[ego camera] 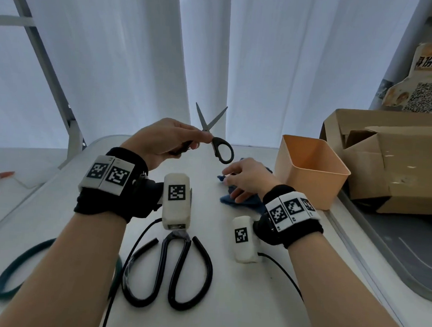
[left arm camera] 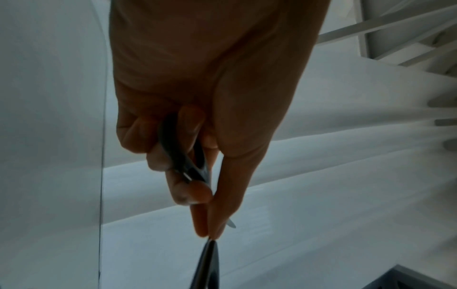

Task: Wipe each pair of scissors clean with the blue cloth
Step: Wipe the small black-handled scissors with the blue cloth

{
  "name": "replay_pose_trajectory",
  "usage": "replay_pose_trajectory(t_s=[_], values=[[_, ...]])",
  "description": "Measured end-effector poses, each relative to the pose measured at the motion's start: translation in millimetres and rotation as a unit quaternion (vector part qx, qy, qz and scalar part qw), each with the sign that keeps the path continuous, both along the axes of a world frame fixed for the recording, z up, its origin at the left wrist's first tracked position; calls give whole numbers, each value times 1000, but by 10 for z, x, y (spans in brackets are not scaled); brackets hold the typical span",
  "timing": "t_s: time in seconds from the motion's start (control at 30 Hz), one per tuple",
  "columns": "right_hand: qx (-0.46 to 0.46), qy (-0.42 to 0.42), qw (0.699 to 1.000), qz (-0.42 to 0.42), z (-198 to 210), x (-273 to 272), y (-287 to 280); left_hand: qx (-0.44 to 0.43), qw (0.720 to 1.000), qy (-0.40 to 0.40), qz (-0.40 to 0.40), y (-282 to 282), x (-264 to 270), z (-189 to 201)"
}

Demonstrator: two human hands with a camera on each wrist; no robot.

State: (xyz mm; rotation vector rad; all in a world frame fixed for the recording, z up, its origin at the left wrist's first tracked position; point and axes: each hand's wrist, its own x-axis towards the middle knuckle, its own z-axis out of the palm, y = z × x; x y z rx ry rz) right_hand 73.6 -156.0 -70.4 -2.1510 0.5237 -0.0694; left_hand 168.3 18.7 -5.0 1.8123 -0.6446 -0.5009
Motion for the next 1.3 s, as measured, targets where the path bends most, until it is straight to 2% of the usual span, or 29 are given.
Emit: replay_pose_trajectory(t_s=[0.27,0.37,0.47,0.57,0.63,0.73,0.8,0.9,0.97,1.07,1.3], values=[[-129,90,987,9,19,116,-35,53,996,-63,-19,-6,-52,67],[-112,89,990,7,6,119,-50,67,995,-73,-25,0,-79,98],[-149,117,982,17,12,117,-65,74,994,-80,-27,3,-114,127],[-150,91,985,5,23,110,-81,77,993,-85,-26,16,-137,154],[-114,35,993,-17,36,92,-99,76,993,-85,-22,33,-144,177],[-42,-108,991,-65,145,50,-132,74,993,-87,-23,54,-165,206],[47,-190,978,-71,282,10,-142,71,993,-93,-20,66,-179,224],[211,-279,937,-8,480,-78,-161,50,994,-101,-3,77,-203,266],[300,-297,905,53,585,-152,-152,38,993,-109,13,84,-214,290],[364,-294,877,107,684,-212,-102,15,993,-117,24,95,-232,320],[370,-304,871,108,768,-180,102,-10,987,-154,33,72,-294,408]])
